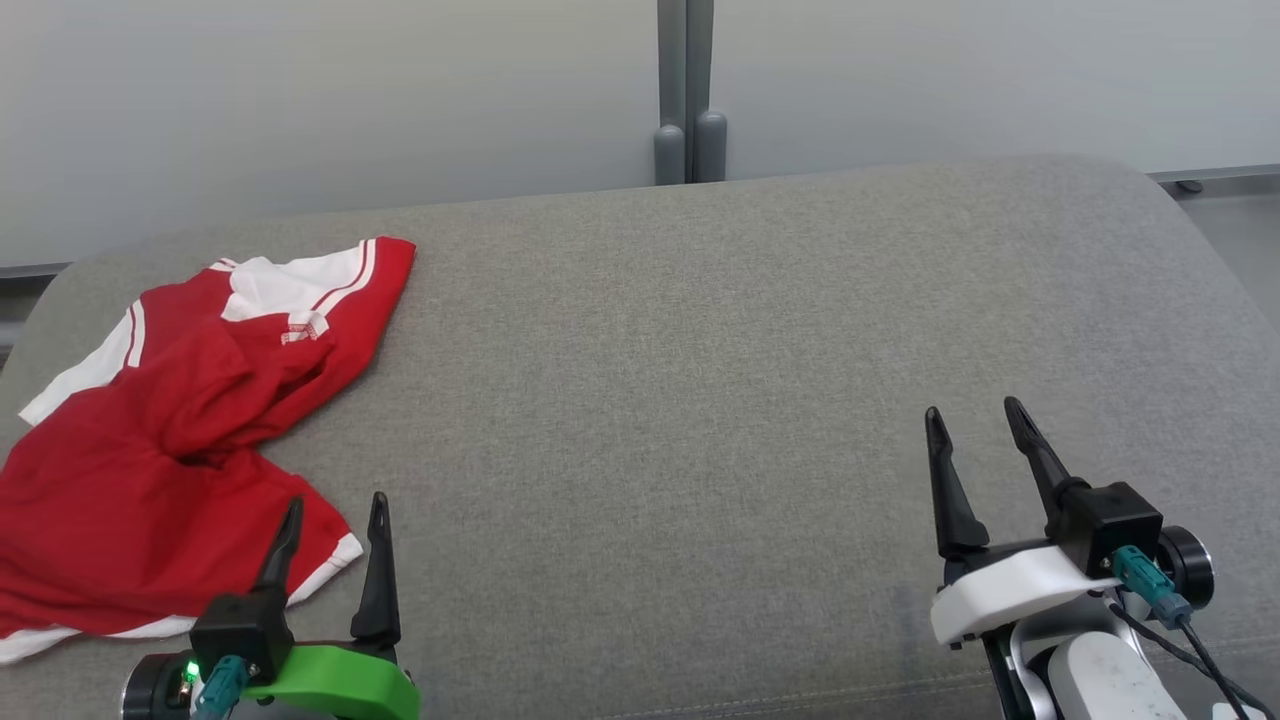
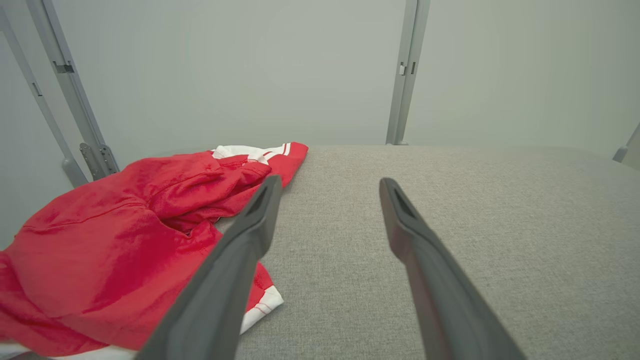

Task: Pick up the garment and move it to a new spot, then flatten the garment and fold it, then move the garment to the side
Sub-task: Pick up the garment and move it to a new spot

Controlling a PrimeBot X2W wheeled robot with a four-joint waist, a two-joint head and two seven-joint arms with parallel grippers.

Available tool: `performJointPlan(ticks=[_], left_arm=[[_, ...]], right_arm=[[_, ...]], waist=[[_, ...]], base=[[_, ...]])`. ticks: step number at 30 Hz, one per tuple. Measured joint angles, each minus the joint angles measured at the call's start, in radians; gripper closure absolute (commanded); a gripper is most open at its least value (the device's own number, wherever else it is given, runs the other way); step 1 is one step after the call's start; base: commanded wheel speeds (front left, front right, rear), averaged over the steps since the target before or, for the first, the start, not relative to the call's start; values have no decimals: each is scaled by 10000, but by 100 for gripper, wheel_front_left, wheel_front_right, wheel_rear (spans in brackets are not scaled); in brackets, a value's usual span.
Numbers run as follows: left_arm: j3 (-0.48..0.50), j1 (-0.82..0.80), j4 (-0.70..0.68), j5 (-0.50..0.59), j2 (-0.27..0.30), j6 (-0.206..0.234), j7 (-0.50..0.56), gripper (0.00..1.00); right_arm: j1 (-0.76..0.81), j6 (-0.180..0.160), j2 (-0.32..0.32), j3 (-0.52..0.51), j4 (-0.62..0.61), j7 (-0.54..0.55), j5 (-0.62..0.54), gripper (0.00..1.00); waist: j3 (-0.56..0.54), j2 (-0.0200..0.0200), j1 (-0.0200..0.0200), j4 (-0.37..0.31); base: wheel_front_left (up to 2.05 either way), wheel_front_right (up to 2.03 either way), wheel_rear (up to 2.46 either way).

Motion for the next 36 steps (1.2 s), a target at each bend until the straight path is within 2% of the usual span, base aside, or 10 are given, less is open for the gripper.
performJointPlan(ticks=[11, 17, 30, 36], left_arm=[[180, -245, -8, 50, -31, 35, -10, 0], [395, -243, -10, 59, -35, 150, -25, 0], [253, -239, 123, 161, -54, 151, -27, 0], [504, -190, 123, 159, -50, 165, -27, 0]], right_arm=[[-12, 105, 8, 94, -98, 0, 2, 0], [-165, 307, 40, 349, -96, -2, 2, 0], [-211, 309, 52, 326, -69, -2, -2, 0], [-213, 412, 105, 564, 17, -2, -42, 0]], waist=[[25, 0, 0, 875], [40, 0, 0, 1766], [-17, -1, 0, 3488], [-63, 0, 0, 3730]], base=[[0, 0, 0], [0, 0, 0], [0, 0, 0], [0, 0, 0]])
